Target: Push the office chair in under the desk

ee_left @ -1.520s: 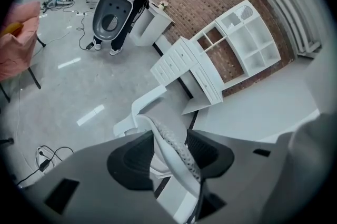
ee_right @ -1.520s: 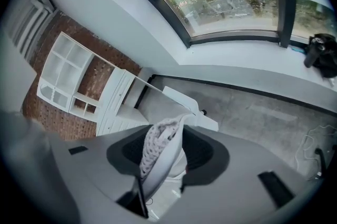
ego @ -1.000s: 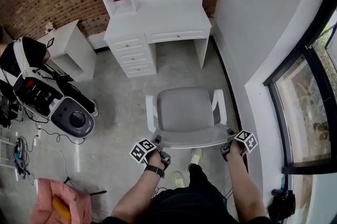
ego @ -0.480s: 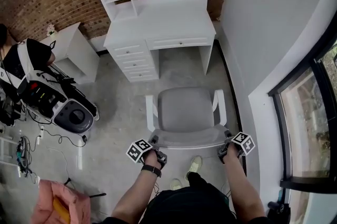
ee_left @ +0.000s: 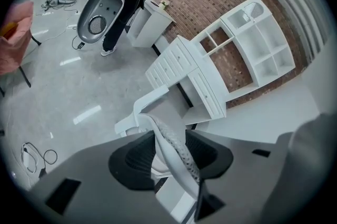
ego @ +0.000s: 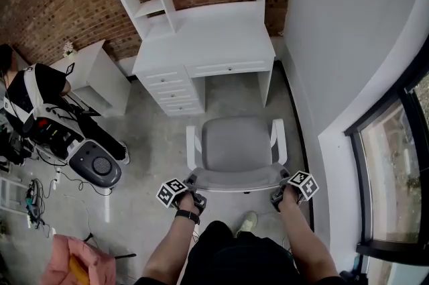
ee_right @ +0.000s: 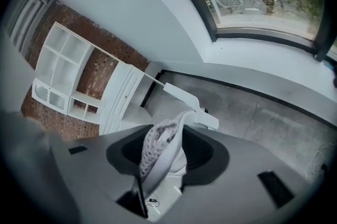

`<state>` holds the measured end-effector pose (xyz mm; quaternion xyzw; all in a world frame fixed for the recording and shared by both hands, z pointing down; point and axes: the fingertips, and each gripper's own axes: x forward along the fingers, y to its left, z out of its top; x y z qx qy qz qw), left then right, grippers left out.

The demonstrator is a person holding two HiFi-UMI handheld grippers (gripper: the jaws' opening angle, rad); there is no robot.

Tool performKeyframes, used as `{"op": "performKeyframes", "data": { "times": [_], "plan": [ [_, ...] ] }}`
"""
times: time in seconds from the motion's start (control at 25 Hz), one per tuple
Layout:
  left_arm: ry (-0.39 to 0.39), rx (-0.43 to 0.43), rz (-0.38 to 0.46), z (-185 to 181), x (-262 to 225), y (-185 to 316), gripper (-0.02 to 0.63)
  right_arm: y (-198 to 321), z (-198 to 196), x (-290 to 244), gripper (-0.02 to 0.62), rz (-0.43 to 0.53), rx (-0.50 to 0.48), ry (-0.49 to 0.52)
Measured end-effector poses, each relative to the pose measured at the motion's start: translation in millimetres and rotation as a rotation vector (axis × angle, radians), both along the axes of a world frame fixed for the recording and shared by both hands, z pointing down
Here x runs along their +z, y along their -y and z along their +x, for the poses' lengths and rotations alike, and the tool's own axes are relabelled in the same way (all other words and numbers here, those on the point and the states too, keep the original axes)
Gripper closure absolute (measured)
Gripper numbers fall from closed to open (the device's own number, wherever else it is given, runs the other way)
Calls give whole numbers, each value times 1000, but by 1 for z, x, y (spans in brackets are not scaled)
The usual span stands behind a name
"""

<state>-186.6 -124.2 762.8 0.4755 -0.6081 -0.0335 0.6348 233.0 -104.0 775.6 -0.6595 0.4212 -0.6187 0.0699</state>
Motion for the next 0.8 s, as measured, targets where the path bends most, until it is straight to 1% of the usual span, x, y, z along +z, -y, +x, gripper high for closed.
{"op": "performKeyframes", "data": {
  "times": [0.28, 0.4, 0.56, 0.8],
  "plan": [
    [-7, -11, 16, 2, -1, 38, 434, 38, 2, 0, 433, 4, -8, -1],
    [-6, -7, 18, 7, 8, 56, 434, 57, 7, 9, 433, 12, -6, -5],
    [-2, 2, 5, 8, 3, 82, 434, 82, 7, 4, 433, -8, -17, -1],
    [-5, 14, -1, 14, 1, 128, 434, 130, 13, 1, 433, -9, -20, 1]
  ]
}}
